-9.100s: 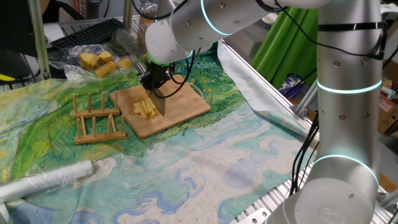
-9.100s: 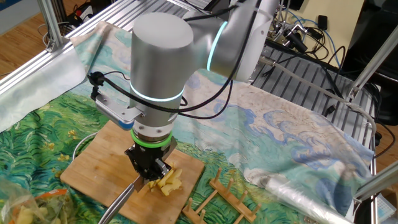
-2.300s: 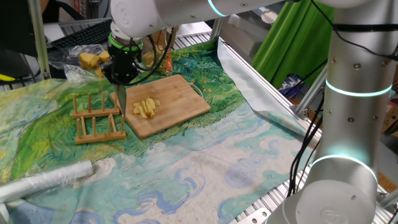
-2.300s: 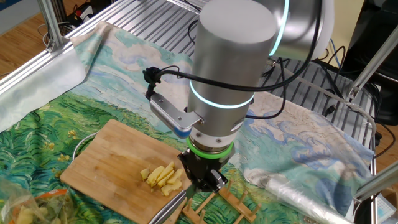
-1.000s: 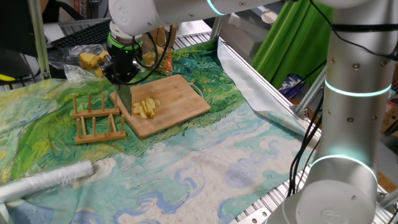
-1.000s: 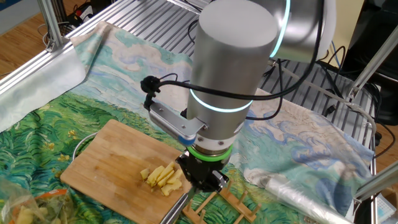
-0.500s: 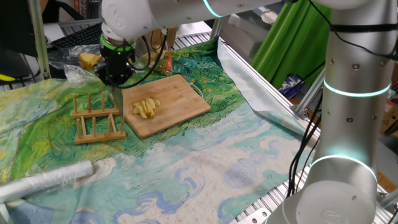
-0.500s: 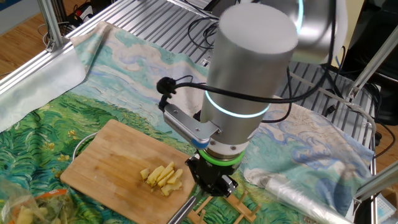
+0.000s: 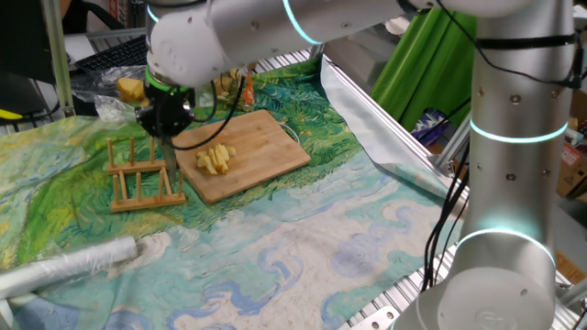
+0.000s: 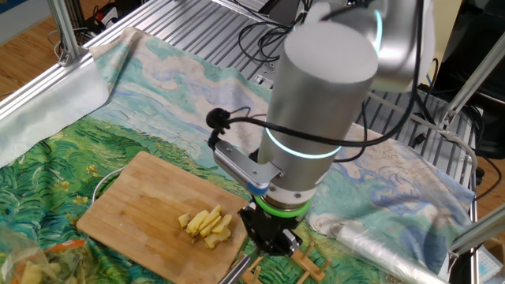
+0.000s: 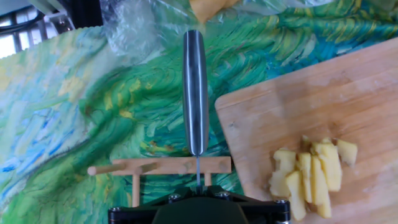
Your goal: Chop the potatoes
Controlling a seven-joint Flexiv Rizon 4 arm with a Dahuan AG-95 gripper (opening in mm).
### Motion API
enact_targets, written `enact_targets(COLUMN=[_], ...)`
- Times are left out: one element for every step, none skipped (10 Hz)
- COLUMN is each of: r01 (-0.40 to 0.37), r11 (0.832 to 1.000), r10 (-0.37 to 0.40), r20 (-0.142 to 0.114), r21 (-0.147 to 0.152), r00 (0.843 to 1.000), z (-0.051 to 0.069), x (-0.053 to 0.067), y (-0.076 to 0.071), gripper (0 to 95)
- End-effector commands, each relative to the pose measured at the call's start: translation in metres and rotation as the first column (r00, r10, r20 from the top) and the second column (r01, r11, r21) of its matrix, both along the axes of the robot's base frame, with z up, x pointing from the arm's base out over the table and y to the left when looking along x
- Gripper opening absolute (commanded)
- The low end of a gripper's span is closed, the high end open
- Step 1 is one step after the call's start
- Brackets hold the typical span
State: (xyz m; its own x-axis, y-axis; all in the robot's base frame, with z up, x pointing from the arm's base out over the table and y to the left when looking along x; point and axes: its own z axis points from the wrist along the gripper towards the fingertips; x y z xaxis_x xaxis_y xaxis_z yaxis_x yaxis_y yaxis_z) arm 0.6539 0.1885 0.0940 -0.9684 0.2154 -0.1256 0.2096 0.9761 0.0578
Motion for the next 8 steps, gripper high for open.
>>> enact_targets(r01=[-0.001, 0.000, 0.003, 0.007, 0.008, 0.007, 0.004, 0.001], r11=[1.000, 1.000, 1.000, 1.000, 1.000, 1.000, 1.000, 1.000], r10=[0.001, 0.000, -0.004, -0.007, -0.009, -0.008, -0.005, -0.001], r20=[0.010, 0.015, 0.021, 0.031, 0.035, 0.040, 0.047, 0.051], r21=[0.003, 0.005, 0.012, 0.011, 0.011, 0.011, 0.010, 0.012], r00=[1.000, 1.000, 1.000, 0.999, 0.999, 0.999, 0.999, 0.999], z=[-0.010, -0.017, -0.023, -0.028, -0.032, -0.036, -0.042, -0.046], x=[0.004, 0.006, 0.008, 0.009, 0.010, 0.010, 0.012, 0.013], y=[-0.002, -0.004, -0.004, -0.003, -0.002, -0.002, -0.002, -0.003], gripper=[0.0, 0.0, 0.0, 0.0, 0.0, 0.0, 0.0, 0.0])
